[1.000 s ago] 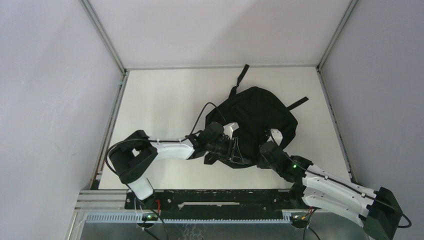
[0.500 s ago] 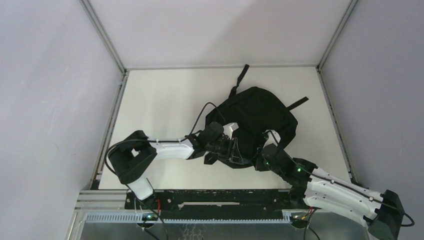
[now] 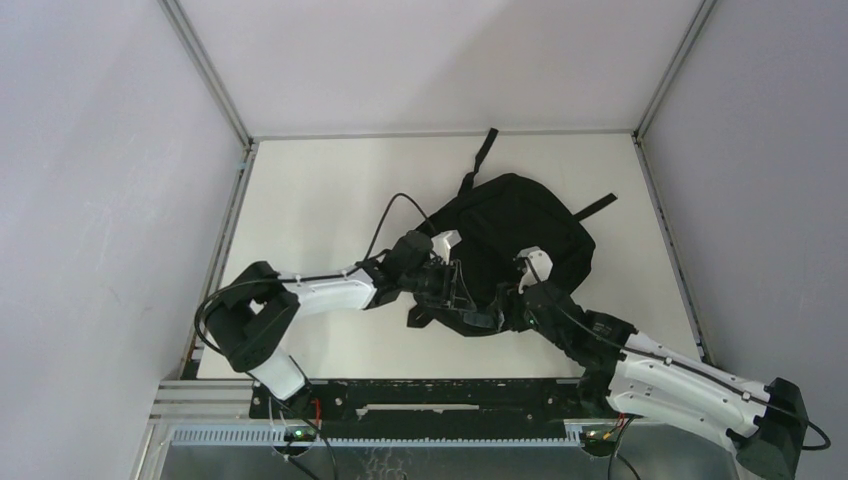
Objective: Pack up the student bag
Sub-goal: Adjust the student bag at the center of the board.
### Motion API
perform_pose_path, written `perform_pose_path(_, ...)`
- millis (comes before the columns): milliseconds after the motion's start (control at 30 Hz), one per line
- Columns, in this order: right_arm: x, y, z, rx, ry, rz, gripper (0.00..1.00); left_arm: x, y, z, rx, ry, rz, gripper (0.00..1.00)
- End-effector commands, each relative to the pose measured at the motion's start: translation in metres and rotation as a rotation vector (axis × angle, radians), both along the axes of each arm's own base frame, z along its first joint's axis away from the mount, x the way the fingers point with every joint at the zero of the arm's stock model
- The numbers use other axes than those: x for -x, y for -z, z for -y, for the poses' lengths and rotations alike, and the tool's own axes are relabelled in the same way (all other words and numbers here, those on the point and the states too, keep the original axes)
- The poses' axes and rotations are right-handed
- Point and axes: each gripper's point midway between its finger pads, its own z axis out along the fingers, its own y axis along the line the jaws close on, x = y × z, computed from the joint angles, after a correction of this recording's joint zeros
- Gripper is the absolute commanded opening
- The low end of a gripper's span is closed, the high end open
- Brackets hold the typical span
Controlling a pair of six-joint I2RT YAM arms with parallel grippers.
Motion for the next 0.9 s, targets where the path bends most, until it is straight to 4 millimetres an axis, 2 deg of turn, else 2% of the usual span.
perform_pose_path(0,-0.021,-0.031,-0.015,0.048,-0.099,0.161,0.69,-0.025,-0.011,-0.014,0.012,-0.056,0.063,0.38)
perform_pose_path(267,-0.018,0.004,-0.043,0.114,-0.229,0.038,0.71,-0.046,-0.029,-0.036,0.024,-0.122,0.099,0.38)
perform_pose_path(433,-0.022,0.018,-0.048,0.156,-0.227,0.026,0.69,-0.050,-0.037,-0.044,0.029,-0.141,0.117,0.38)
perform_pose_path(500,-0.029,0.018,-0.049,0.163,-0.200,0.041,0.60,-0.051,-0.042,-0.046,0.035,-0.146,0.125,0.38)
perform_pose_path(533,-0.034,0.015,-0.051,0.161,-0.188,0.053,0.51,-0.050,-0.044,-0.047,0.038,-0.149,0.129,0.38)
perform_pose_path(567,-0.039,0.011,-0.053,0.155,-0.168,0.066,0.30,-0.050,-0.047,-0.049,0.039,-0.152,0.136,0.38)
perform_pose_path(600,-0.043,0.006,-0.053,0.151,-0.144,0.077,0.19,-0.049,-0.050,-0.050,0.044,-0.153,0.145,0.38)
perform_pose_path(633,-0.048,0.000,-0.053,0.142,-0.113,0.087,0.00,-0.046,-0.054,-0.052,0.050,-0.150,0.155,0.38)
perform_pose_path(733,-0.058,-0.017,-0.051,0.114,-0.058,0.128,0.00,-0.039,-0.062,-0.059,0.061,-0.145,0.182,0.39)
perform_pose_path(867,-0.059,-0.041,-0.053,0.034,-0.050,0.176,0.00,-0.026,-0.075,-0.067,0.099,-0.138,0.214,0.40)
